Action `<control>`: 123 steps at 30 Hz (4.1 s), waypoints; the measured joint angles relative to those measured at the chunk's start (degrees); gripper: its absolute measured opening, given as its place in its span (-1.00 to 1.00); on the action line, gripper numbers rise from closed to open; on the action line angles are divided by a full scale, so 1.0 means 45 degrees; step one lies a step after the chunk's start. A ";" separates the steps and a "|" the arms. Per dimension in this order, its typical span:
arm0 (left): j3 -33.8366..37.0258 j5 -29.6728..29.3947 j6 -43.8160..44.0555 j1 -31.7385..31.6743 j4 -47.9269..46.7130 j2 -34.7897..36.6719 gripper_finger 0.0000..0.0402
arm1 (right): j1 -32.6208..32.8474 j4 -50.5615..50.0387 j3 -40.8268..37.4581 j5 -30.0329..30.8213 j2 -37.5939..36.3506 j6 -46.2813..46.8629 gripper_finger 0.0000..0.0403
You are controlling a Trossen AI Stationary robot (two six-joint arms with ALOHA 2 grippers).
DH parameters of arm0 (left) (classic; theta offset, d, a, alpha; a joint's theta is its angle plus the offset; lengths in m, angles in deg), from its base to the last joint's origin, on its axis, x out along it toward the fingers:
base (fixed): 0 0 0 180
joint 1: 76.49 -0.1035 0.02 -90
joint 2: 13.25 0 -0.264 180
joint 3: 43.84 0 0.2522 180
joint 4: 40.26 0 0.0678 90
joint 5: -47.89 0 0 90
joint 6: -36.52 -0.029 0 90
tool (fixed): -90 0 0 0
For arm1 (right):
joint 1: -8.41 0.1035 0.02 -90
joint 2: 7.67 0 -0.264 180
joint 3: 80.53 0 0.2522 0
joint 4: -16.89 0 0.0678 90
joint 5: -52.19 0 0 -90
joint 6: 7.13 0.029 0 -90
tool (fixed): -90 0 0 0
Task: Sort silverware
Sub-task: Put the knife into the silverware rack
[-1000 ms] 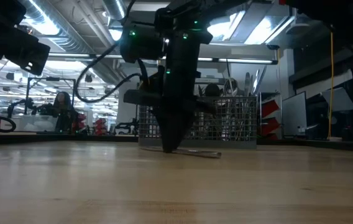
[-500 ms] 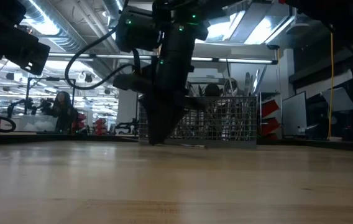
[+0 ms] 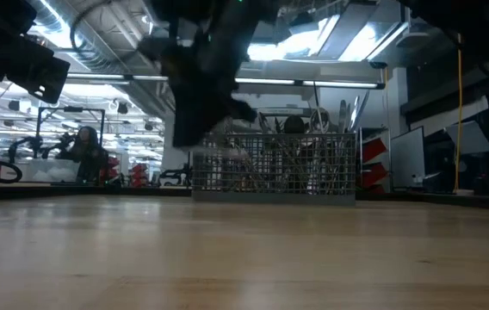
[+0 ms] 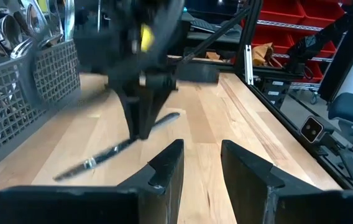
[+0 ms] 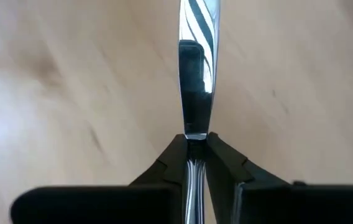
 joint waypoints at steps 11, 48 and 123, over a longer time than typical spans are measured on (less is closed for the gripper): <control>0.0000 -0.0005 0.0000 0.0005 0.0049 0.0000 -0.50 | 0.0000 -0.2508 0.2710 0.1843 -0.0634 -0.1317 -0.79; -0.0005 -0.0489 -0.3347 -0.0015 0.2734 0.0005 -0.50 | 0.0039 -0.7920 -0.1295 0.9216 -0.8683 -0.0713 -0.79; -0.0005 -0.3823 -0.4110 -0.0024 0.2882 0.0004 -0.50 | -0.4308 2.3914 -2.4198 0.4352 -1.3578 -0.9230 -0.05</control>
